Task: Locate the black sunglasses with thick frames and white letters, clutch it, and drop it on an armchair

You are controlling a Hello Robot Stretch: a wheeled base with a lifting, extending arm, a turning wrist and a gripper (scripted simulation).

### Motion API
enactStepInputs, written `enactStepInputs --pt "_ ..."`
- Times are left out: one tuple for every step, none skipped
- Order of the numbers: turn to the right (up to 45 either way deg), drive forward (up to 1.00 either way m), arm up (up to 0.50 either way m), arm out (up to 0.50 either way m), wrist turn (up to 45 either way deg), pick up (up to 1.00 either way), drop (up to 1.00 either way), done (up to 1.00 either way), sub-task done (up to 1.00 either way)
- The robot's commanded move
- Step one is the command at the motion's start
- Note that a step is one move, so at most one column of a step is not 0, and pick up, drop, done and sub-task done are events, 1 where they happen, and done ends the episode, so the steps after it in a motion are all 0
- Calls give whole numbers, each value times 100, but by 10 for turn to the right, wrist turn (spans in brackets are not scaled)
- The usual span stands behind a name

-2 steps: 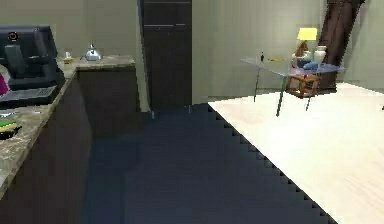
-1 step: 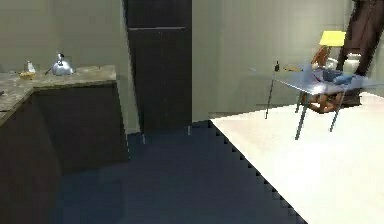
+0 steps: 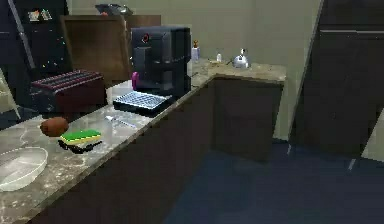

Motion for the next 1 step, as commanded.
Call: enactStepInputs --pt "-450 0 0 0 0 0 0 0 0"
